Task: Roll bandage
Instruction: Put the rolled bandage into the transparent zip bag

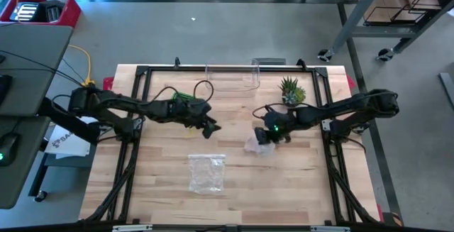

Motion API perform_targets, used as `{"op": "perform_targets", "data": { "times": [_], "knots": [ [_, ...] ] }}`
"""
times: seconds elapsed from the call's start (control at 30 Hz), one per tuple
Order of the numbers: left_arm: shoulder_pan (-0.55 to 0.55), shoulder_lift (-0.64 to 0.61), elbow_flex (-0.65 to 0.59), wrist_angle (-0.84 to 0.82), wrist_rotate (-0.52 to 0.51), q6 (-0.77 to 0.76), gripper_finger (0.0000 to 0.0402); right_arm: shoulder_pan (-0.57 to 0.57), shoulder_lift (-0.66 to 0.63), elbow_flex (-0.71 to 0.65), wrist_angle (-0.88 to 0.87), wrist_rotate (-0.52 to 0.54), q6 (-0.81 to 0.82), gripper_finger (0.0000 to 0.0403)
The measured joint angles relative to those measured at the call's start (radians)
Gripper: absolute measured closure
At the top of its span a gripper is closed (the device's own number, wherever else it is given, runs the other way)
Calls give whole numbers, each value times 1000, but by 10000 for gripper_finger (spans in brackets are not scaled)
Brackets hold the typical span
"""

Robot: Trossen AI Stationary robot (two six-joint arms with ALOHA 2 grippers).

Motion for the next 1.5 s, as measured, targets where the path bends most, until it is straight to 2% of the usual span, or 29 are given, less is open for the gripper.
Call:
{"op": "perform_targets", "data": {
  "times": [0.17,0.33,0.6,0.8,1.0,1.2,1.4,1.5],
  "knots": [
    [7,171,22,190,58,-36,177,49,-2,0,-101,21,75,360],
    [-4,358,125,295,113,-55,177,58,-2,0,-150,60,131,360],
    [-19,548,297,299,145,-36,177,54,2,0,-250,88,191,360],
    [-16,570,325,299,181,-49,177,54,2,0,-188,84,206,358],
    [-27,577,325,260,170,-32,177,54,2,0,-180,87,237,323],
    [-61,620,324,272,124,-31,177,54,3,0,-163,87,245,322],
    [-64,633,326,291,110,-45,177,54,3,0,-21,91,239,321],
    [-64,635,325,299,106,-36,177,54,3,0,-38,93,213,321]
  ]
}}
